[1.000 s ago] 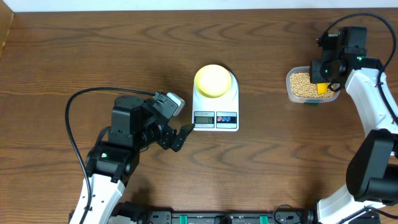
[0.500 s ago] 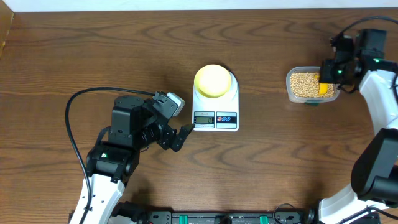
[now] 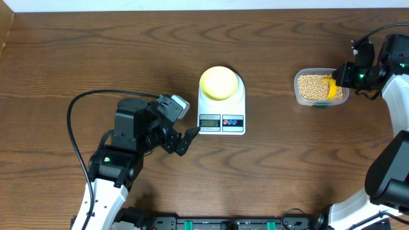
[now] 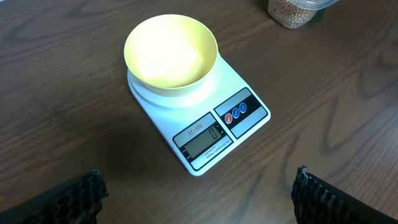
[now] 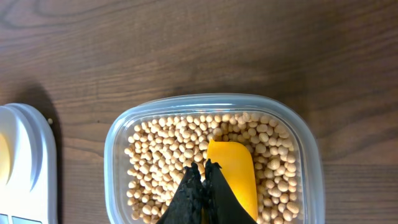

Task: Scoop item into bowl and weigh 50g on scale
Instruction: 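Drag the scoop through the soybeans with the right gripper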

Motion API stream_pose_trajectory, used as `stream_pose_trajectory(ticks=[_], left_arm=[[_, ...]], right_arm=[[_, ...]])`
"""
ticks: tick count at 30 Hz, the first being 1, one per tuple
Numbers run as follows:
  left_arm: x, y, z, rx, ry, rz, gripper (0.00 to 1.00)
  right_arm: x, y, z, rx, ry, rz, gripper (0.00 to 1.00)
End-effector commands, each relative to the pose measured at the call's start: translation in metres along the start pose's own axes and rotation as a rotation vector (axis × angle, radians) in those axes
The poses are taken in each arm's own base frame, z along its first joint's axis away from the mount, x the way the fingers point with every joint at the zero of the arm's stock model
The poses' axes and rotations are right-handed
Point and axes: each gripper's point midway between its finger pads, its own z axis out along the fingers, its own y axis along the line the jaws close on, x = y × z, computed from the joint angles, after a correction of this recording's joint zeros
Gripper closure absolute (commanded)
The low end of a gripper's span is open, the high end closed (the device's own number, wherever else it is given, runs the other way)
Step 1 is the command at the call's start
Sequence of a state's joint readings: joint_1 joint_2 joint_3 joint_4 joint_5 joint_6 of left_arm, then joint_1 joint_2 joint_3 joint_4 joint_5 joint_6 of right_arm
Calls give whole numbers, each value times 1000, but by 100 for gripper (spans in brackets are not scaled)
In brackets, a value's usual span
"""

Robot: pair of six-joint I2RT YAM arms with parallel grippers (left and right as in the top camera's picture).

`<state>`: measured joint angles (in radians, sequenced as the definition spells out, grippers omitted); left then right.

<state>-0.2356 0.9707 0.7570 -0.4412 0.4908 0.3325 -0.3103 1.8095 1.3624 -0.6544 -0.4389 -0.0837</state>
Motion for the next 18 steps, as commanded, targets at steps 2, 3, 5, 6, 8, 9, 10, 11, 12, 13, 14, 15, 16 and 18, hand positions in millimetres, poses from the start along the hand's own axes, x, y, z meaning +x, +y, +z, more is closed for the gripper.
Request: stream_pose_trajectory(ticks=[2,3,5,6,8,9,10,11,12,13,14,15,16,18], left_arm=[[4,2,1,-7,10,-20,2],[4,2,1,-7,10,-20,2],[4,2,1,-7,10,-20,2],[4,2,1,-7,10,-20,2],[4,2,2,-7,10,-21,2],[4,2,1,-7,10,-20,2],[4,2,2,-7,10,-20,2],[4,2,2,-7,10,-21,2],[4,2,1,-7,10,-20,2],[4,2,1,-7,10,-20,2],[4,2,1,-7,10,-20,2],[4,2,1,-7,9,-20,2],[4,2,1,-7,10,-20,2],[4,2,2,-7,10,-21,2]], right_arm=[[2,4,3,-41,8,54,99],[2,4,3,-42,9,60,99],[1,4,3,-42,8,81,99],[1,4,3,-41,8,90,99],[1,4,3,-42,8,101,99],[1,4,3,-42,9,105,99],[1,4,3,-42,9,109,99],[2,4,3,-42,9,116,99],[2,4,3,-42,10,119,99],[2,4,3,-42,11,123,99],[2,4,4,-45,12,124,99],[2,5,4,-50,13,125,99],[2,7,4,-63,12,125,99],[1,11,4,-87,9,123,99]])
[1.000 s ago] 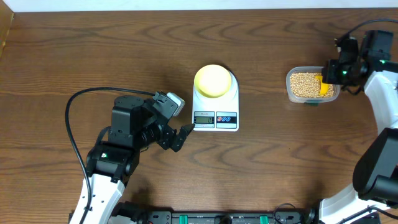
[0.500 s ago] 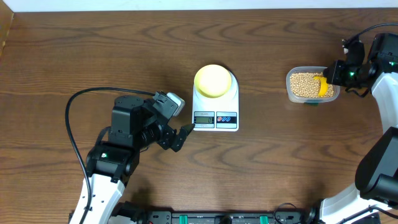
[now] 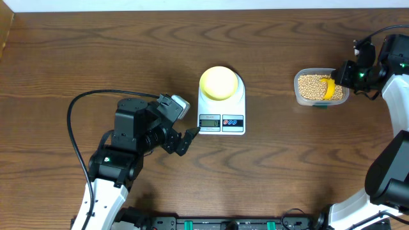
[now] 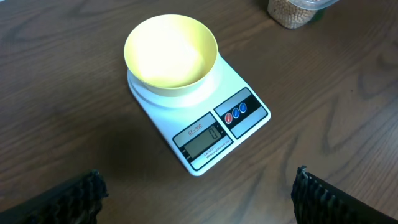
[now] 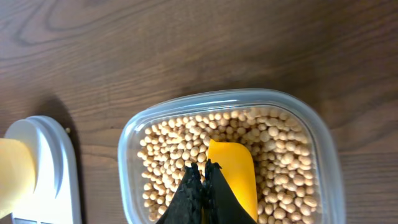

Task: Scoop item into bowl and weigh 50g on scale
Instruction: 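Drag the scoop through the soybeans with the right gripper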

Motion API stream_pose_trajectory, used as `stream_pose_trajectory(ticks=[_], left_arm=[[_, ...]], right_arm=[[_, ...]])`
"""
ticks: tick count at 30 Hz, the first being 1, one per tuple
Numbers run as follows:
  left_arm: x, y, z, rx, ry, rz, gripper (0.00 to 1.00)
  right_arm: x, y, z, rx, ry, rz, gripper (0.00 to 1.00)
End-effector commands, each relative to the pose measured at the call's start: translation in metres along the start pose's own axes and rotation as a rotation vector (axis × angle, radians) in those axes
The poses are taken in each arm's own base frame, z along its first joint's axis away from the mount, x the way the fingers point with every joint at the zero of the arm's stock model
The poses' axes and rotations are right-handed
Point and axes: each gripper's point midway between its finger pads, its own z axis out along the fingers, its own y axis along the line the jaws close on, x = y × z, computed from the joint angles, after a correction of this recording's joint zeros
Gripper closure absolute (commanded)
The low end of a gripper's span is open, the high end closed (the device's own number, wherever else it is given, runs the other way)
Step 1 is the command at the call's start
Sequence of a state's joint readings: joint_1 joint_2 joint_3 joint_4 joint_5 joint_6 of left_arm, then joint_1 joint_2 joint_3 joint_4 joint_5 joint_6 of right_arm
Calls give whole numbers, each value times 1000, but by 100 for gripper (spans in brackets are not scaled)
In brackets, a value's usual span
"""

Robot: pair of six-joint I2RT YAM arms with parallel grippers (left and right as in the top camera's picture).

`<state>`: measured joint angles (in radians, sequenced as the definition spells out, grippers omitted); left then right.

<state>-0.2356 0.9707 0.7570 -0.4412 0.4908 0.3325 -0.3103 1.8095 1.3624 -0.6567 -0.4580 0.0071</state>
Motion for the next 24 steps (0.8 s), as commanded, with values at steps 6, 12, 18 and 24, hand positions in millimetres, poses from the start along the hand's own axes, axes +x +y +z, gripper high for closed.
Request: stream_pose_trajectory(ticks=[6,12,18,24], left_arm=[[4,2,2,-7,10,-20,2],[4,2,2,-7,10,-20,2],[4,2,1,-7,10,-20,2],[4,2,2,-7,10,-21,2]], right_arm=[[2,13,4,-96,14,33,99],[2,10,3,-94,12,40,99],[5,2,6,-95,25,63,99],[4,-3,4,-118,18,86,99]])
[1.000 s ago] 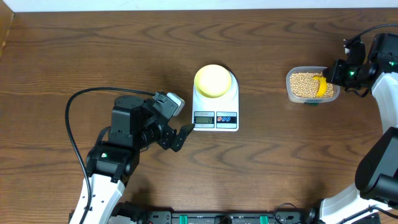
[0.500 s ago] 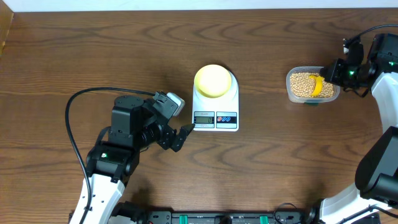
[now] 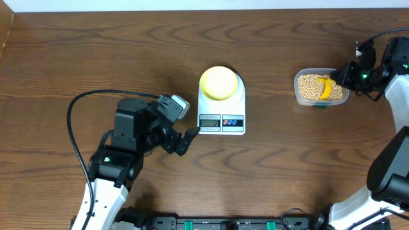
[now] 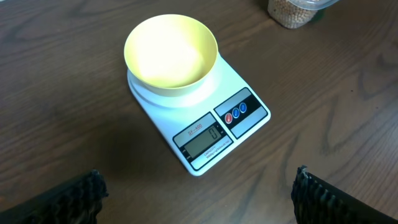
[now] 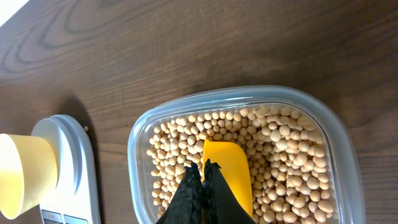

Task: Scoop item into bowl and weigh 50g on scale
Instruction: 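Drag the scoop through the soybeans with the right gripper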

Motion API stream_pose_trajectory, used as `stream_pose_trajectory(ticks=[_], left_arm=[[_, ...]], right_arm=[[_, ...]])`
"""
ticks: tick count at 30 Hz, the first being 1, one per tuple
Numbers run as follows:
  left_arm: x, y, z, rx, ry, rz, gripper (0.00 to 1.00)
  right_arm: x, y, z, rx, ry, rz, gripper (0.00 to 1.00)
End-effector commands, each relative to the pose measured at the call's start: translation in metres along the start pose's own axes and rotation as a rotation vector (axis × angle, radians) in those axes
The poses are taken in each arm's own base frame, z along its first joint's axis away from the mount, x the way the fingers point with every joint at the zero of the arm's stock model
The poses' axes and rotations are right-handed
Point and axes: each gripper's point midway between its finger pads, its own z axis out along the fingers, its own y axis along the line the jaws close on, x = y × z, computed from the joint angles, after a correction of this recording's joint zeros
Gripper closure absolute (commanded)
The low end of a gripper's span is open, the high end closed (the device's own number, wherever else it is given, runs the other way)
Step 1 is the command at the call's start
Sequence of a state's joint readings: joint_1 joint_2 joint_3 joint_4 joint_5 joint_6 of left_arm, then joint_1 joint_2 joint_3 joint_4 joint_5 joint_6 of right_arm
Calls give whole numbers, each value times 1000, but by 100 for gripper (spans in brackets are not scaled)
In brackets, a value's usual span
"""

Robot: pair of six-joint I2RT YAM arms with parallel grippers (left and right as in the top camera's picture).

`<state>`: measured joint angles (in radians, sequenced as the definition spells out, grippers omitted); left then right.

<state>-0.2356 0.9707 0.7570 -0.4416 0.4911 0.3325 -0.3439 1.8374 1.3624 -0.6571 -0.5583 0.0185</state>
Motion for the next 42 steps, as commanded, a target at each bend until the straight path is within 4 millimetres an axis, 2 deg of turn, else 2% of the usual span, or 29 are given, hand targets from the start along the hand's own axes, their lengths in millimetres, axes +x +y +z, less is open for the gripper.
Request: stream_pose_trajectory(ticks=[1,10,19,42], left_arm=[[4,2,2,-8,9,-20,2],[4,2,2,-8,9,-20,2],[4,2,1,-8,9,-20,2],[4,2,1,-8,9,-20,2]], right_arm=[[1,-5,0,-31,4,39,99],[2,-21,6,-41,6,122,99],[7,-21,27,-126,34,191,99],[2,-24,33,-134,27,328,99]])
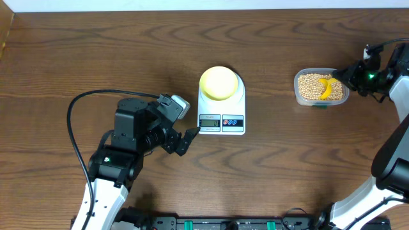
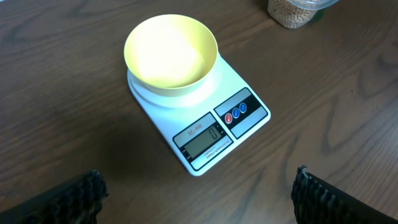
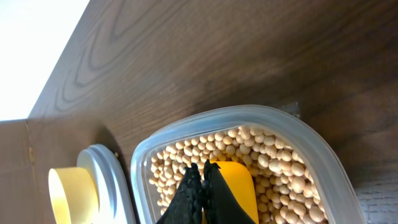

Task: Scoop item into bowl and weigh 50g on scale
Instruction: 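Drag the scoop through the soybeans with the right gripper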

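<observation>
An empty yellow bowl point(image 1: 220, 82) sits on the white digital scale point(image 1: 221, 118), also seen from the left wrist as bowl point(image 2: 171, 51) on scale point(image 2: 205, 134). A clear tub of soybeans point(image 1: 309, 87) stands at the right. My right gripper point(image 3: 199, 169) is shut on a yellow scoop point(image 3: 237, 190) whose blade lies among the soybeans point(image 3: 280, 163) in the tub. My left gripper point(image 2: 199, 190) is open just in front of the scale, with nothing between its fingers point(image 2: 84, 193).
The wooden table point(image 1: 96, 51) stretches to the left and front. The tub's rim point(image 3: 311, 146) surrounds the scoop. The left arm's black cable point(image 1: 80, 108) loops over the table at the left.
My right wrist has tilted further and drawn back to the right, so the scoop sits more steeply in the beans. The left arm, bowl and scale have not moved.
All along my right gripper held the yellow scoop inside the bean tub. Across the moments the right wrist pulled away to the right and tilted, bringing the scale and bowl into its view. The left gripper stayed open by the scale.
</observation>
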Motion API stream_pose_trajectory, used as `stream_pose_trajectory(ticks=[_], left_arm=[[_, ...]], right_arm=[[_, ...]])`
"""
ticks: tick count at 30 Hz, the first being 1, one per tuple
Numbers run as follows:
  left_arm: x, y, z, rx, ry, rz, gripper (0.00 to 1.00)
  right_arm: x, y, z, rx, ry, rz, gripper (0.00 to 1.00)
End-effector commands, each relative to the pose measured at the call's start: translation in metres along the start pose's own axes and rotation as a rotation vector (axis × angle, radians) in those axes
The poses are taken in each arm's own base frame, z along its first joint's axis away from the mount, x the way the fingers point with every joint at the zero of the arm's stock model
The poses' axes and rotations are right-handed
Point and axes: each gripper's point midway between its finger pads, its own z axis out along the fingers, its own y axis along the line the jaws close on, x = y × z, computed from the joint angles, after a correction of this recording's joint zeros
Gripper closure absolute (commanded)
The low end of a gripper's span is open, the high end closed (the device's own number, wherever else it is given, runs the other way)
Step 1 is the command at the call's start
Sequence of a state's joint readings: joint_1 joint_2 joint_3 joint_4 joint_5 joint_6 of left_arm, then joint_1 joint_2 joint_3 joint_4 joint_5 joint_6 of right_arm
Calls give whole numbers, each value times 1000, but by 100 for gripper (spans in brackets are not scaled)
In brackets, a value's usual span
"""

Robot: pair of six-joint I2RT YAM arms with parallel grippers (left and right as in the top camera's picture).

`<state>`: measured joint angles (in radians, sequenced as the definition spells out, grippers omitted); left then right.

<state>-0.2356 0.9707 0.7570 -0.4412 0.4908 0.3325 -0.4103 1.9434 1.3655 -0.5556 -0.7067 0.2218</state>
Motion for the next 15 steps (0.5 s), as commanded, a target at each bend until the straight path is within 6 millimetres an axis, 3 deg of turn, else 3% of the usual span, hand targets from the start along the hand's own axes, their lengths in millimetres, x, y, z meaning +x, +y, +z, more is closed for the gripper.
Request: stream_pose_trajectory(ticks=[1,15], left_arm=[[4,2,1,-7,10,-20,2],[4,2,2,-7,10,-21,2]], right_arm=[[10,-7,14,-4,43,78,99],[12,3,14,-66,53,-6,99]])
